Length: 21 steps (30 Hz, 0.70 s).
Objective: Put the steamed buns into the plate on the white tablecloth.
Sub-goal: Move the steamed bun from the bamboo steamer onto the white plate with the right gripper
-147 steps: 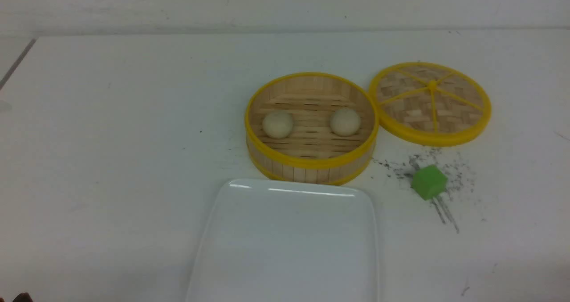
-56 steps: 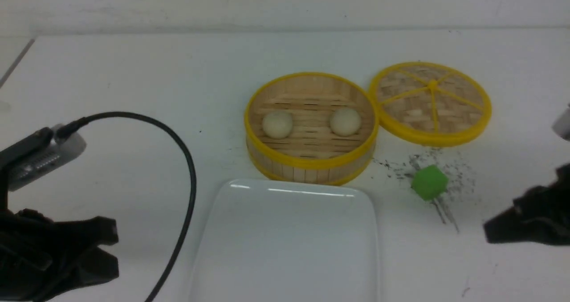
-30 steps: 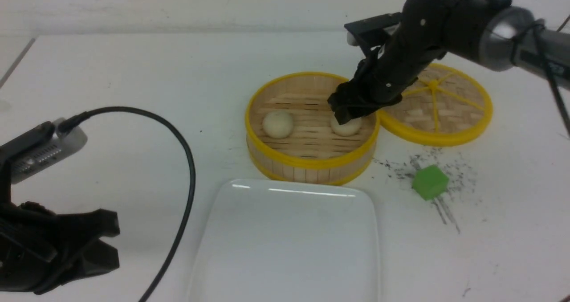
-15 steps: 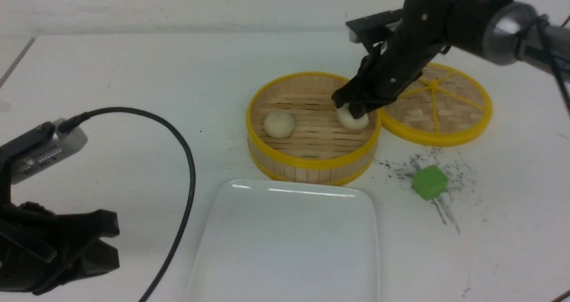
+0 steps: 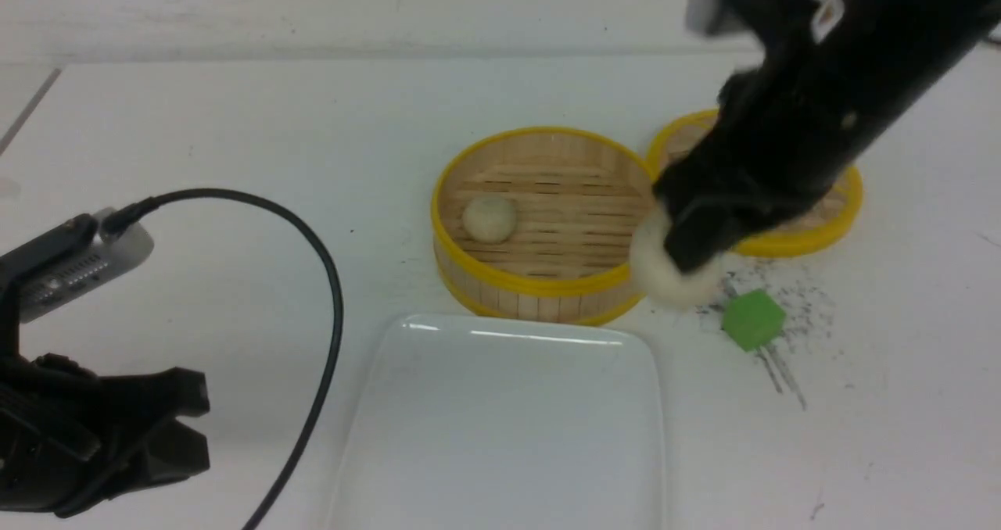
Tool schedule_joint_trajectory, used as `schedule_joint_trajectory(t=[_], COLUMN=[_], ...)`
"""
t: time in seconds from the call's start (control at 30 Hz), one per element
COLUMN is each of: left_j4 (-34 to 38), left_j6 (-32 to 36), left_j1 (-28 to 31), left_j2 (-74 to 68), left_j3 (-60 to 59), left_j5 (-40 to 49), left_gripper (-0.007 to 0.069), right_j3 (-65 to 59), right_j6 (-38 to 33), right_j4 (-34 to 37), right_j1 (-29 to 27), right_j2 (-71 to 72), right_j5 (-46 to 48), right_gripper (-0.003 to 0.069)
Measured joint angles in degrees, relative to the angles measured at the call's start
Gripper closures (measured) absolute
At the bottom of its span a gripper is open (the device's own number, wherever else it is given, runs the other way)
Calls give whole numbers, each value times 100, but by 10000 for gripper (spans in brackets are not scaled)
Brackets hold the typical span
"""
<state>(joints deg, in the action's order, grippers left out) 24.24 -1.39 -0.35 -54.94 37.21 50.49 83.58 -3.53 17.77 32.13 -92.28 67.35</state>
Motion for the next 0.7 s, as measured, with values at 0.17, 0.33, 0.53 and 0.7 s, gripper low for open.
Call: schedule_joint_trajectory(t=[0.17, 0.33, 0.53, 0.7], left_j4=[-133, -189, -209, -203], left_j6=[0, 0, 0, 0], left_j1=[0, 0, 0, 0], left_j2=[0, 0, 0, -86], left_j3=[0, 0, 81, 663], left_j5=[-77, -133, -97, 132], left_gripper=[528, 516, 468, 354], right_j3=[-1143, -1768, -1630, -830], right_j6=[58, 313, 607, 622], right_j4=[-129, -299, -409, -914], right_j1=[578, 767, 767, 767], right_j2=[-209, -734, -870, -320], right_j5=[-1303, -2701, -2538, -1334], right_gripper=[562, 400, 167, 113])
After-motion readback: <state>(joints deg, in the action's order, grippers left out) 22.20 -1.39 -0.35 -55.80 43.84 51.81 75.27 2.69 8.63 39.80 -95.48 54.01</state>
